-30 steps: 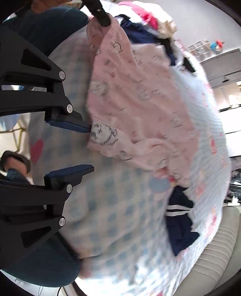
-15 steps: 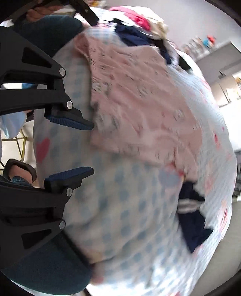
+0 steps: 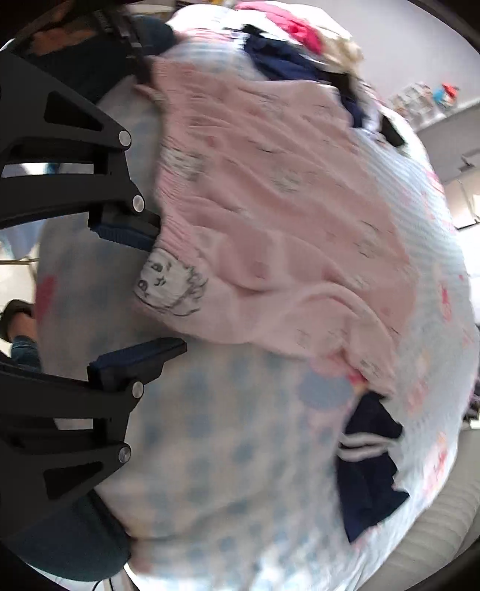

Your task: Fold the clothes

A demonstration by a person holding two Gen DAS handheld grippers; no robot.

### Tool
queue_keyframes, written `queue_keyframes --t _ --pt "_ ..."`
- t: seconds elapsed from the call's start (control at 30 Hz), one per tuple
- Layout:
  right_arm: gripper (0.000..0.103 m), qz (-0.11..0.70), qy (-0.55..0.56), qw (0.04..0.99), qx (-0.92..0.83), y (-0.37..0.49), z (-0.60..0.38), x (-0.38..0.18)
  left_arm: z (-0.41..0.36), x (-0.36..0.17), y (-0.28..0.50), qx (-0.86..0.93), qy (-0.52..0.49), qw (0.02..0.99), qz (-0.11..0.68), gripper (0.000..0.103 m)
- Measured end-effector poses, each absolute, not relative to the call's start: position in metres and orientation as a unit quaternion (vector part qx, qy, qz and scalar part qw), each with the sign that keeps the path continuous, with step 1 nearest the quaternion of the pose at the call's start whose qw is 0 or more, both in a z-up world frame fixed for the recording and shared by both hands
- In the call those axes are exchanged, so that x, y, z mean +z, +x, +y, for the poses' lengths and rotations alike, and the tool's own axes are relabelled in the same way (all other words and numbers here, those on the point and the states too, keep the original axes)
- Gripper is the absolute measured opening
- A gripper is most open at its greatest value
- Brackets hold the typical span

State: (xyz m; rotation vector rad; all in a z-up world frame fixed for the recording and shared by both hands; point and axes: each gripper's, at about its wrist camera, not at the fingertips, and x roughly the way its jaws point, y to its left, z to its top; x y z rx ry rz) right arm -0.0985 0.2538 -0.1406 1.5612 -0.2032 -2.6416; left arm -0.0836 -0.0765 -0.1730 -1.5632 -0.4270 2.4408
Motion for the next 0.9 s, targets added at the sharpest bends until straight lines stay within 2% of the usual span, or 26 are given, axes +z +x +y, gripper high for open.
queue_keyframes --t 0.03,0.07,0.1,0.13,0.27,0.33,0.43,0.47,0.53,0.6,0.63,0.67,0.7,0.73,0.87,0.9 --pt "0.034 -0.073 0.499 0.031 -0.863 -0.098 0.257 -0.135 -0.076 -0.172 -0.082 0.831 -0.528 0.103 -0.140 0.037" --pt "0.031 -0.080 0.491 0.029 -0.867 -0.098 0.260 -0.130 -0.074 -0.171 -0.082 0.835 -0.527 0.098 -0.125 0.014" --pt "0.025 -0.087 0.483 0.027 -0.871 -0.098 0.264 -0.125 -0.071 -0.168 -0.082 0.838 -0.527 0.092 -0.103 0.009" --pt "0.014 -0.094 0.474 0.025 -0.875 -0.098 0.267 -0.120 -0.067 -0.162 -0.082 0.843 -0.525 0.088 -0.081 0.009" --pt "0.012 -0.116 0.433 0.014 -0.894 -0.094 0.277 -0.094 -0.046 -0.100 -0.065 0.893 -0.437 0.106 -0.006 0.008" --pt "0.011 -0.125 0.407 0.005 -0.905 -0.088 0.279 -0.079 -0.034 -0.082 -0.058 0.907 -0.405 0.101 0.065 0.009" --pt "0.011 -0.128 0.405 -0.025 -0.905 -0.084 0.286 -0.079 -0.015 -0.104 -0.060 0.879 -0.437 0.122 0.146 0.012" --pt "0.012 -0.131 0.437 -0.026 -0.889 -0.085 0.285 -0.096 -0.011 -0.115 -0.062 0.866 -0.457 0.130 0.158 0.013" --pt "0.012 -0.138 0.499 -0.028 -0.855 -0.088 0.284 -0.130 -0.012 -0.138 -0.068 0.840 -0.503 0.140 0.151 0.013" --pt "0.019 -0.138 0.518 -0.008 -0.844 -0.079 0.282 -0.141 -0.019 -0.144 -0.070 0.833 -0.519 0.150 0.118 0.017" --pt "0.026 -0.133 0.522 0.003 -0.843 -0.073 0.278 -0.143 -0.027 -0.138 -0.069 0.837 -0.515 0.158 0.089 0.020" --pt "0.036 -0.127 0.525 0.014 -0.842 -0.067 0.274 -0.145 -0.034 -0.132 -0.068 0.841 -0.510 0.169 0.060 0.032" --pt "0.040 -0.120 0.523 0.028 -0.843 -0.062 0.272 -0.141 -0.043 -0.126 -0.068 0.845 -0.502 0.182 0.030 0.046" --pt "0.043 -0.113 0.521 0.042 -0.845 -0.056 0.269 -0.137 -0.054 -0.118 -0.067 0.848 -0.492 0.194 -0.004 0.049" --pt "0.043 -0.110 0.496 0.073 -0.858 -0.043 0.270 -0.116 -0.088 -0.110 -0.070 0.849 -0.475 0.195 -0.126 0.049" --pt "0.043 -0.117 0.487 0.066 -0.863 -0.044 0.274 -0.113 -0.092 -0.118 -0.073 0.844 -0.489 0.174 -0.135 0.045"
